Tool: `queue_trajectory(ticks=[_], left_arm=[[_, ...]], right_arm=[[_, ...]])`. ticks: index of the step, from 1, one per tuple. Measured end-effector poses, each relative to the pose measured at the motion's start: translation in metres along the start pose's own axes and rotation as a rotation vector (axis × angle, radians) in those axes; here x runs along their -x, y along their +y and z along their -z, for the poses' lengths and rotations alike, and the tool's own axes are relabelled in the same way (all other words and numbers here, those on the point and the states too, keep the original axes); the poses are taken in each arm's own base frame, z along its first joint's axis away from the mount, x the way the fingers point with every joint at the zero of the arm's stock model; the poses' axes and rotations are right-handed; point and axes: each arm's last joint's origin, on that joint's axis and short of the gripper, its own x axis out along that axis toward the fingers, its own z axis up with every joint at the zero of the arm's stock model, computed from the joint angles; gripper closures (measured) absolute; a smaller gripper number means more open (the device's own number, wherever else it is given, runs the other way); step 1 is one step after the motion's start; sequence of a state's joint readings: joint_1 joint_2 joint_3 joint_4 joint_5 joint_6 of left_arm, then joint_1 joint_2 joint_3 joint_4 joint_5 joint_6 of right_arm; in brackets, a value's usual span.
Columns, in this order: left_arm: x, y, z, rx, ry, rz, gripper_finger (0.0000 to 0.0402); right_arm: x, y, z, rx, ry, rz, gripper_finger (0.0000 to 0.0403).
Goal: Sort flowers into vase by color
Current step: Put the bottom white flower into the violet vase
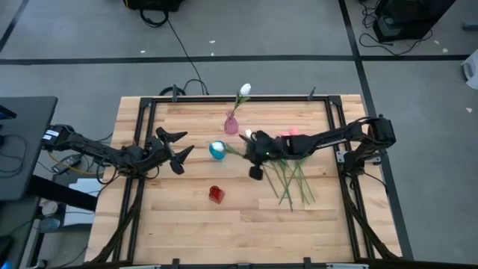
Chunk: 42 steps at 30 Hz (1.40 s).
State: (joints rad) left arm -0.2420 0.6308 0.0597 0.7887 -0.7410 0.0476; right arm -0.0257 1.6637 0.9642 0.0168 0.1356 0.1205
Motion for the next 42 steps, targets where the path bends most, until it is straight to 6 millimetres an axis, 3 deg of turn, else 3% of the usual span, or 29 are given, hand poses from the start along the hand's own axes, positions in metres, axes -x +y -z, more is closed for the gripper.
queue_trajectory(ticks=[6, 14, 20, 25, 28, 33, 36, 42], left_arm=[[0.0, 0.0, 0.0, 0.006, 0.0, 0.0, 0.0094], [0.0, 0.0, 0.0, 0.006, -0.001, -0.002, 0.0094], [0.0, 0.0, 0.0, 0.006, -0.002, -0.007, 0.0094], [0.0, 0.0, 0.0, 0.003, -0.004, -0.007, 0.0094], [0.0, 0.0, -0.001, 0.001, -0.009, -0.011, 0.0094], [0.0, 0.001, -0.002, -0.008, -0.02, -0.016, 0.0094], [0.0, 0.001, -0.002, -0.009, -0.018, -0.019, 0.0094], [0.0, 0.001, -0.002, -0.014, -0.018, -0.023, 0.0094]], right_arm=[[-0.008, -0.001, -0.028, 0.135, -0.345, 0.102, 0.0386], [0.016, -0.015, -0.068, 0.313, -0.805, 0.273, 0.0386], [0.033, -0.032, -0.082, 0.345, -1.033, 0.29, 0.0386], [0.034, -0.047, -0.084, 0.352, -1.063, 0.293, 0.0386], [0.024, -0.051, -0.089, 0.334, -1.081, 0.277, 0.0386], [-0.006, -0.036, -0.101, 0.358, -1.027, 0.351, 0.0386], [-0.009, -0.031, -0.105, 0.36, -1.036, 0.414, 0.0386], [-0.015, -0.042, -0.103, 0.353, -0.977, 0.485, 0.0386]])
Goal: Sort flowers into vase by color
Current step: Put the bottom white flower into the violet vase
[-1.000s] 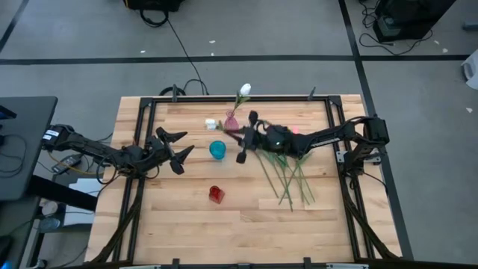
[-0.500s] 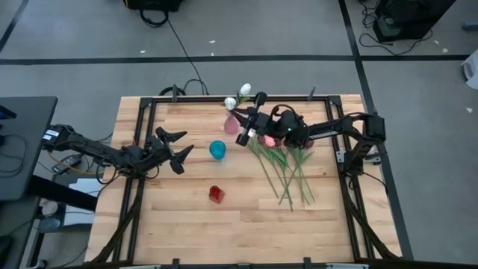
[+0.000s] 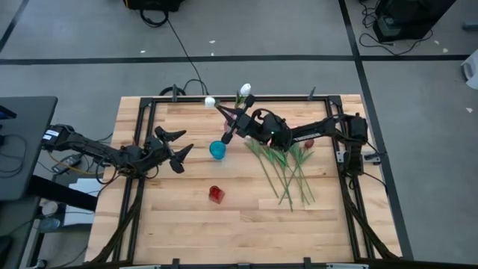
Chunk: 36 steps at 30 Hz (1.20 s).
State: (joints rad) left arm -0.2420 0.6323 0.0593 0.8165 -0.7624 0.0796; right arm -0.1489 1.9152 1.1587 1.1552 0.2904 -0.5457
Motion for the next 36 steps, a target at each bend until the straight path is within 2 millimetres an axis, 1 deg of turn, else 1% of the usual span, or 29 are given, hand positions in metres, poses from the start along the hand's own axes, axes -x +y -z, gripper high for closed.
queue_trajectory(ticks=[2, 6, 9, 13, 16, 20, 26, 32, 36], left_arm=[[0.0, 0.0, 0.0, 0.001, -0.001, 0.0, 0.0094], [0.0, 0.0, 0.0, 0.001, 0.0, 0.0, 0.0094], [0.0, 0.0, 0.0, 0.001, 0.0, 0.0, 0.0094], [0.0, 0.0, 0.0, 0.001, 0.0, 0.0, 0.0094], [0.0, 0.0, 0.0, 0.002, 0.002, 0.0, 0.0094], [0.0, 0.0, 0.001, -0.001, 0.006, 0.0, 0.0094], [0.0, 0.0, 0.001, -0.002, 0.007, 0.001, 0.0094], [0.0, 0.0, 0.001, -0.001, 0.006, 0.0, 0.0094], [0.0, 0.0, 0.001, -0.001, 0.006, 0.0, 0.0094]], right_arm=[[-0.001, -0.003, 0.001, 0.002, -0.001, 0.008, 0.0386], [-0.003, -0.008, 0.009, 0.016, 0.045, 0.008, 0.0386], [-0.004, -0.013, 0.015, -0.016, 0.081, 0.012, 0.0386], [-0.005, -0.016, 0.028, -0.065, 0.195, 0.02, 0.0385], [-0.004, -0.017, 0.037, -0.094, 0.278, 0.041, 0.0376], [-0.002, -0.016, 0.044, -0.07, 0.368, 0.063, 0.0359], [0.003, -0.013, 0.043, -0.087, 0.475, 0.034, 0.033], [0.012, -0.018, 0.041, -0.126, 0.623, -0.03, 0.0289], [0.017, -0.021, 0.036, -0.136, 0.678, -0.084, 0.0262]])
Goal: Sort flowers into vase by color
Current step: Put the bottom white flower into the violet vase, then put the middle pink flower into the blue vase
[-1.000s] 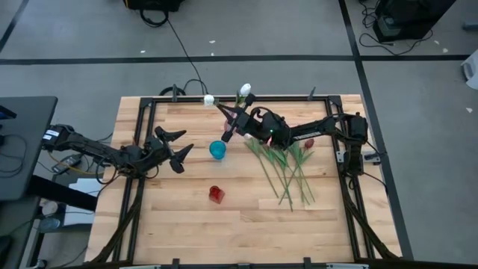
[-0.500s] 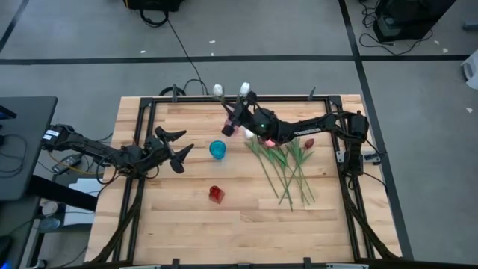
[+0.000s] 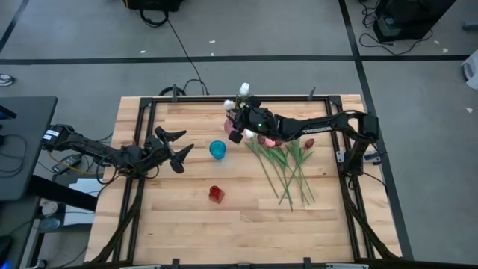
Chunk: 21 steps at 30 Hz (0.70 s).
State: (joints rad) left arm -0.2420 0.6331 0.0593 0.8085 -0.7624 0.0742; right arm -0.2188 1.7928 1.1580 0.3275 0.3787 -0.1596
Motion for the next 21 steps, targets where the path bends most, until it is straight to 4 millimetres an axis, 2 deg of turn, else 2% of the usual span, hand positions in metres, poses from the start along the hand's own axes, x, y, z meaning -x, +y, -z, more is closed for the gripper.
queue_trajectory(ticks=[9, 16, 21], left_arm=[[0.0, 0.0, 0.0, 0.0, 0.0, 0.0, 0.0094], [0.0, 0.0, 0.0, 0.001, 0.0, 0.0, 0.0094], [0.0, 0.0, 0.0, 0.001, 0.0, 0.0, 0.0094]], right_arm=[[0.023, 0.006, 0.006, -0.011, 0.209, -0.119, 0.0244], [0.038, 0.017, 0.03, -0.106, 0.496, -0.231, 0.0245], [0.049, 0.02, 0.045, -0.184, 0.695, -0.228, 0.0245]])
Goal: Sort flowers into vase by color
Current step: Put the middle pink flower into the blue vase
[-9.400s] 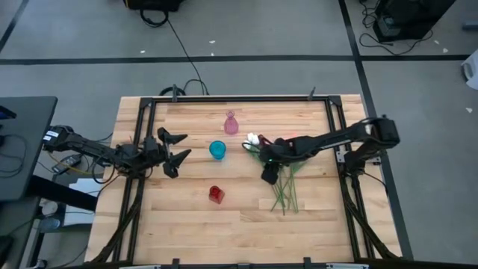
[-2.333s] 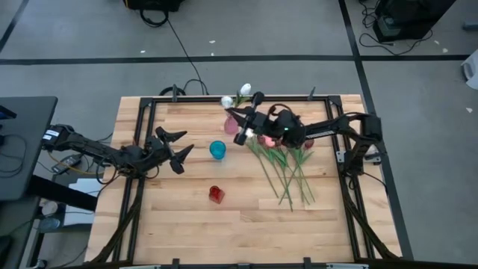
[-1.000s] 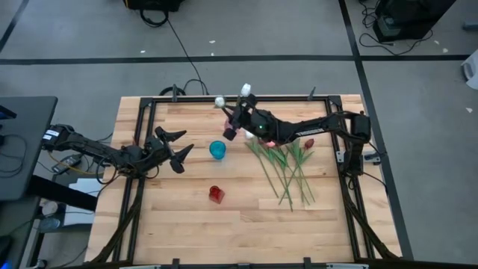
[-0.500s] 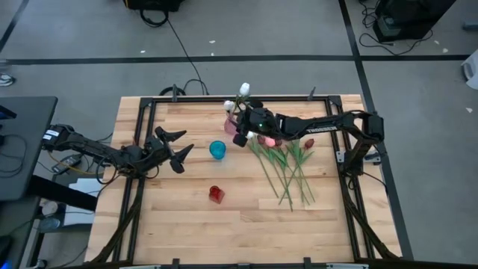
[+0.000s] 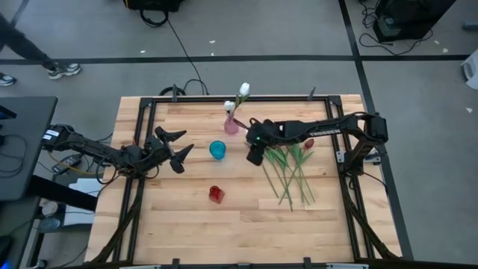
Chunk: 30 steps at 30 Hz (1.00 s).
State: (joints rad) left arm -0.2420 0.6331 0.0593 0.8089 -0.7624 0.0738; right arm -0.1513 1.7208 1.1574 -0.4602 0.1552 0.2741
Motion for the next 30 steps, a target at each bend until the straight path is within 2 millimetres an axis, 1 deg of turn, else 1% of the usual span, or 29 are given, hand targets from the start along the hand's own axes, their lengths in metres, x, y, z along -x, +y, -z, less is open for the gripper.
queue_trajectory(ticks=[3, 7, 11, 14, 20, 25, 28, 30], left_arm=[[0.0, 0.0, 0.0, 0.0, 0.0, 0.0, 0.0094], [0.0, 0.0, 0.0, 0.001, 0.0, -0.001, 0.0094], [0.0, 0.0, 0.0, -0.001, 0.002, -0.005, 0.0094], [0.0, 0.0, 0.001, -0.003, 0.004, -0.009, 0.0094], [0.0, 0.0, 0.002, 0.002, 0.019, -0.01, 0.0094], [0.0, 0.0, 0.002, 0.01, 0.018, -0.01, 0.0094], [0.0, 0.0, 0.002, 0.01, 0.018, -0.011, 0.0094], [0.0, 0.0, 0.002, 0.01, 0.017, -0.011, 0.0094]], right_arm=[[-0.009, 0.003, 0.013, -0.035, 0.066, -0.003, 0.0245], [-0.024, 0.008, 0.028, -0.035, 0.166, -0.014, 0.0245], [-0.03, 0.011, 0.032, -0.045, 0.191, -0.008, 0.0245], [-0.03, 0.012, 0.035, -0.037, 0.228, -0.011, 0.0245], [-0.013, 0.004, 0.05, -0.041, 0.394, 0.07, 0.0245], [0.011, -0.002, 0.059, -0.063, 0.521, 0.102, 0.0245], [0.024, -0.008, 0.069, -0.058, 0.632, 0.18, 0.0245], [0.029, -0.014, 0.072, -0.054, 0.664, 0.242, 0.0246]])
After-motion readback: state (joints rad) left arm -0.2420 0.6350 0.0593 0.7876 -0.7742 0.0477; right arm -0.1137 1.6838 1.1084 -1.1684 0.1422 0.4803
